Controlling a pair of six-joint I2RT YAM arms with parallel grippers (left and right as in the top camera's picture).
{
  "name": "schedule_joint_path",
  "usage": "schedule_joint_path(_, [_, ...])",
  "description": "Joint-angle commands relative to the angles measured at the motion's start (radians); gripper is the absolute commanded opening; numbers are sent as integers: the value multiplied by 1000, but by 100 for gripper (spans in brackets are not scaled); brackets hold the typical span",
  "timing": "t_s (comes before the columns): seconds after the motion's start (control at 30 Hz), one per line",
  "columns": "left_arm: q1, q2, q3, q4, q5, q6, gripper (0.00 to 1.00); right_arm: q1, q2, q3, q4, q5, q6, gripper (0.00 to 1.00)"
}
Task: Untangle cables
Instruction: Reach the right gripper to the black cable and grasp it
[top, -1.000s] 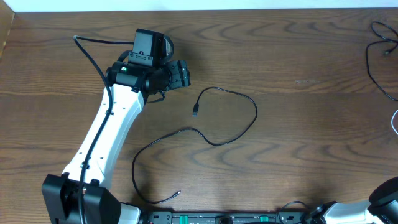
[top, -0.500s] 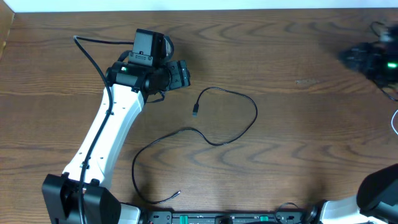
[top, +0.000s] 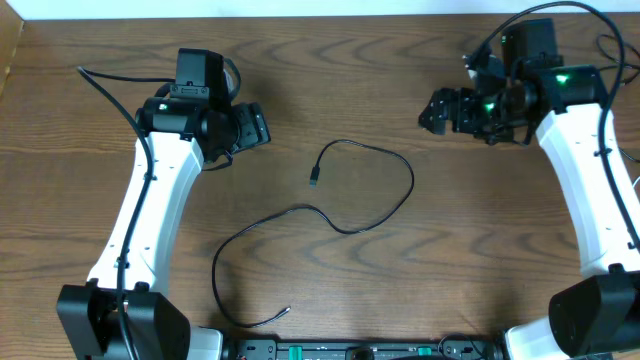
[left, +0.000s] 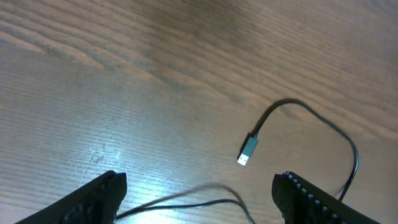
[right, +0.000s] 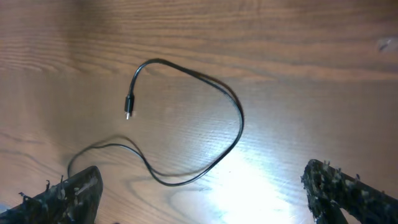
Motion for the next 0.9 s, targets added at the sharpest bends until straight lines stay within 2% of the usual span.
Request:
schedule_joint_path(0.0, [5, 8, 6, -6, -10, 47, 80, 39, 4, 2, -13, 24, 129, 99])
schedule_joint_path(0.17, [5, 8, 6, -6, -10, 47, 80, 123, 4, -8, -32, 25, 130, 99])
schedule_joint_path(0.47, [5, 8, 6, -18, -10, 57, 80, 224, 4, -123, 27, 26, 272, 98])
schedule_joint_path(0.57, [5, 8, 6, -18, -10, 57, 80, 275, 4, -199, 96, 26, 329, 95])
schedule_joint_path(0.7, [5, 8, 6, -19, -10, 57, 80, 344, 4, -293, 194, 29, 367, 86])
schedule_joint_path(0.87, [5, 8, 6, -19, -10, 57, 80, 421, 4, -393, 290, 103, 497, 84])
